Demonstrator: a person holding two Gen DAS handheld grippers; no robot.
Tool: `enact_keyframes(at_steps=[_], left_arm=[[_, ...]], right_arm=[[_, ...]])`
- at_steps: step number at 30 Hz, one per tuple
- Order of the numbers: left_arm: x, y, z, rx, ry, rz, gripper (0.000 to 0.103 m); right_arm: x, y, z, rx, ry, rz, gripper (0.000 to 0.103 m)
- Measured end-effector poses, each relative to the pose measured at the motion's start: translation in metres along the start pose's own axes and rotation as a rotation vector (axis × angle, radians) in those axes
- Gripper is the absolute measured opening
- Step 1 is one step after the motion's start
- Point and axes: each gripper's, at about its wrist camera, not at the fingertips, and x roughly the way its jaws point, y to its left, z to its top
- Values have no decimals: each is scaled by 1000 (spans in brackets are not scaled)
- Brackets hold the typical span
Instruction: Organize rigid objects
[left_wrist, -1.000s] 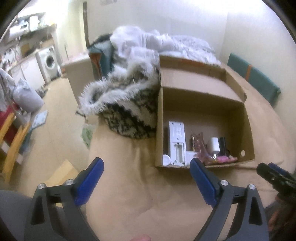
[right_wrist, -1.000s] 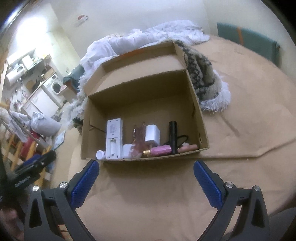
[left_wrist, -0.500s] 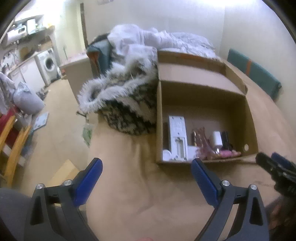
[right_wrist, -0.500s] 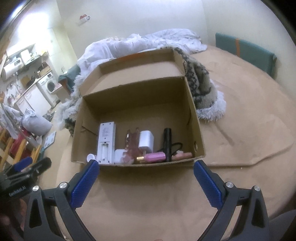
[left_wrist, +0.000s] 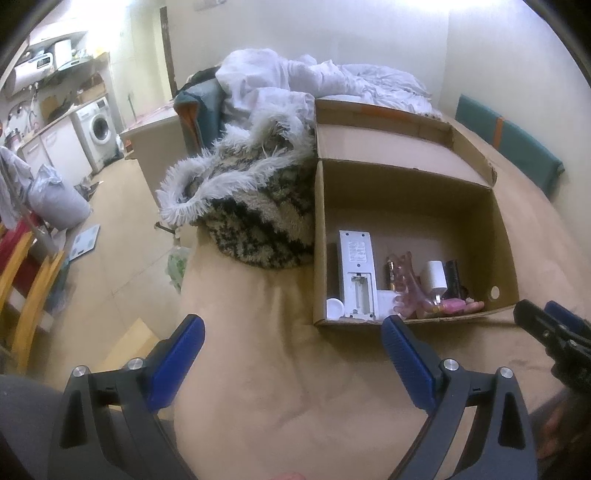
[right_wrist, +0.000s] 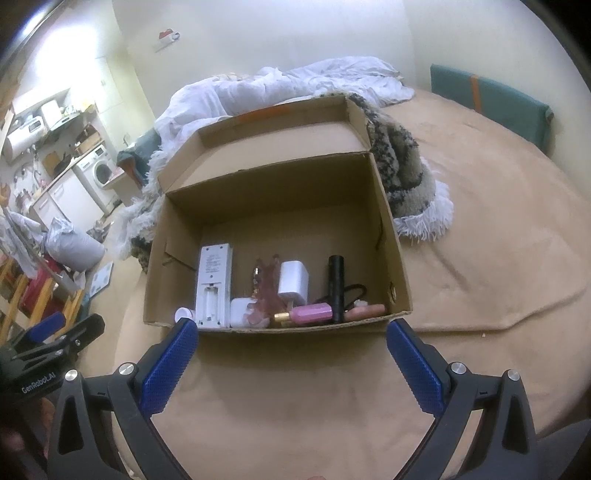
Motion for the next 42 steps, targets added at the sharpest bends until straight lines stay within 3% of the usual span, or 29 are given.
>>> enact_keyframes(at_steps=[42], left_arm=[[7, -1, -4, 3, 25, 9, 96]], right_arm=[[2, 2, 2, -11, 12, 14, 103]])
